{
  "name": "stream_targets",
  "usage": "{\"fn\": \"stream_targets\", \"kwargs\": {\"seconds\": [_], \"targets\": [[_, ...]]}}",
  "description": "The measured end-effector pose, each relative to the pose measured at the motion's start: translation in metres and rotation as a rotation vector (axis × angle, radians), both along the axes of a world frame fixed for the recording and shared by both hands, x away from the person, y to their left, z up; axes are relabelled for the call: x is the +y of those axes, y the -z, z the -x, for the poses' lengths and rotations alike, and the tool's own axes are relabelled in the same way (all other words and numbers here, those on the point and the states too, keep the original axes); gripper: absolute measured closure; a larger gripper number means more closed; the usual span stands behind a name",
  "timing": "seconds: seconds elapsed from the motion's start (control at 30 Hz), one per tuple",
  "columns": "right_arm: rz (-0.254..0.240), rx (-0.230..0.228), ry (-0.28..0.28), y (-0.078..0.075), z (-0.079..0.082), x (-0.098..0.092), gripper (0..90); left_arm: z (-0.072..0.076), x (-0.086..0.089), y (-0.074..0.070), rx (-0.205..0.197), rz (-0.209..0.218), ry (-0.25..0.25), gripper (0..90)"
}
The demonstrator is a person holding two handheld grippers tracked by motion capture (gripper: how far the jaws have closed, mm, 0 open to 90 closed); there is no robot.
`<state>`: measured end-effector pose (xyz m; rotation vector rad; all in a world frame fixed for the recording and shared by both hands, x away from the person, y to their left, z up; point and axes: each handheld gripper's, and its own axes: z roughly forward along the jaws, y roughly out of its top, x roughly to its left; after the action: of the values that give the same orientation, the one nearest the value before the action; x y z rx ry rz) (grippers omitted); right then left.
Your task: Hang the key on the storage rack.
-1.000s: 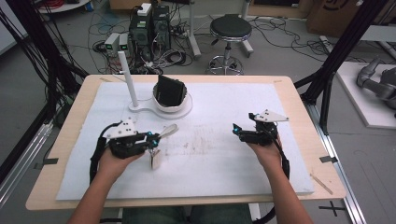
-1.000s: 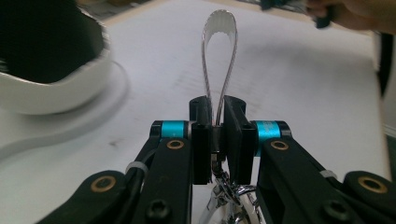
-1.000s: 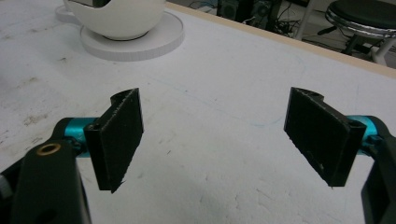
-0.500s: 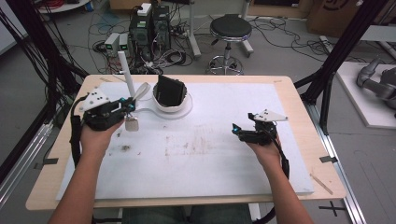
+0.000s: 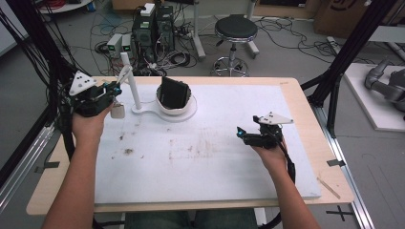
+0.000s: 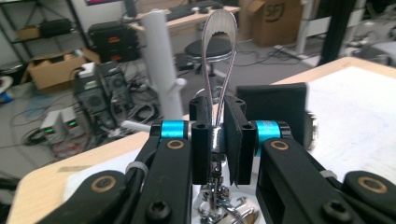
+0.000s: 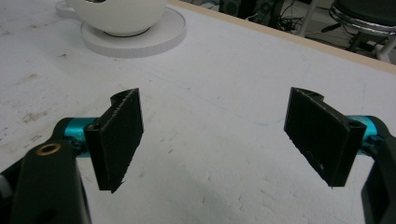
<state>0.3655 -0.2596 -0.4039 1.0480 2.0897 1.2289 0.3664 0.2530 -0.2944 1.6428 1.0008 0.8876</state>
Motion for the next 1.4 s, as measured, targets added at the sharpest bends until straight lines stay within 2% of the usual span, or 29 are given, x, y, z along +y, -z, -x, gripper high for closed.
{"fn": "stream_targets", "kwargs": {"seconds": [0.1,0.2,0.33,0.37,0.5,0.7,0.8,0.83,0.87,0.9,0.97,1.0,1.07,1.17,1.2,1.23,1.27,1.4], "targets": [[-0.001,0.002,0.001,0.0,0.0,0.0,20.0,-0.004,0.003,0.003,0.008,0.007,-0.032,81.4],[0.001,-0.001,0.0,0.0,0.0,-0.001,20.0,-0.007,0.004,0.005,0.018,0.011,-0.036,81.4],[0.002,0.005,0.002,0.0,0.0,-0.001,20.0,-0.011,0.004,0.009,0.026,0.003,-0.062,81.4],[0.008,0.003,-0.001,0.0,0.0,0.0,20.0,-0.014,0.003,0.011,0.037,-0.011,-0.07,81.4],[0.004,0.008,0.002,0.0,0.0,0.0,20.0,-0.018,0.003,0.016,0.058,-0.024,-0.071,81.4],[0.002,0.012,0.008,0.0,0.001,-0.001,20.0,-0.028,0.004,0.029,0.104,-0.025,-0.096,81.3],[0.005,0.01,0.008,0.0,0.001,-0.001,20.0,-0.03,0.004,0.033,0.114,-0.02,-0.093,80.7],[0.005,0.008,0.005,0.0,0.001,-0.001,20.0,-0.03,0.003,0.035,0.106,-0.014,-0.092,78.2],[0.004,0.008,0.004,0.0,0.001,-0.001,20.0,-0.029,0.003,0.035,0.107,-0.015,-0.1,68.9],[0.002,0.01,0.005,0.0,0.001,-0.001,20.0,-0.028,0.003,0.035,0.114,-0.004,-0.083,58.4],[0.002,0.01,0.003,0.0,0.001,-0.001,20.0,-0.025,0.002,0.035,0.111,0.003,-0.072,55.1],[0.0,0.009,0.006,0.0,0.001,-0.001,20.0,-0.023,0.002,0.035,0.11,0.007,-0.064,48.9],[-0.003,0.006,0.004,-0.001,0.001,-0.002,20.1,-0.016,-0.001,0.036,0.105,0.018,-0.024,47.5],[-0.013,0.0,0.011,-0.002,0.001,-0.004,20.0,-0.006,-0.006,0.037,0.101,0.037,0.029,38.9],[-0.013,0.0,0.011,-0.002,0.001,-0.004,20.0,-0.003,-0.008,0.038,0.094,0.039,0.05,38.9],[-0.021,-0.006,0.015,-0.003,0.001,-0.006,20.1,0.005,-0.013,0.041,0.1,0.05,0.118,35.4],[-0.021,-0.006,0.015,-0.003,0.001,-0.006,20.1,0.005,-0.013,0.041,0.1,0.05,0.118,35.4],[-0.034,-0.015,0.027,-0.005,0.002,-0.01,20.0,0.018,-0.025,0.048,0.089,0.042,0.219,31.6]]}}
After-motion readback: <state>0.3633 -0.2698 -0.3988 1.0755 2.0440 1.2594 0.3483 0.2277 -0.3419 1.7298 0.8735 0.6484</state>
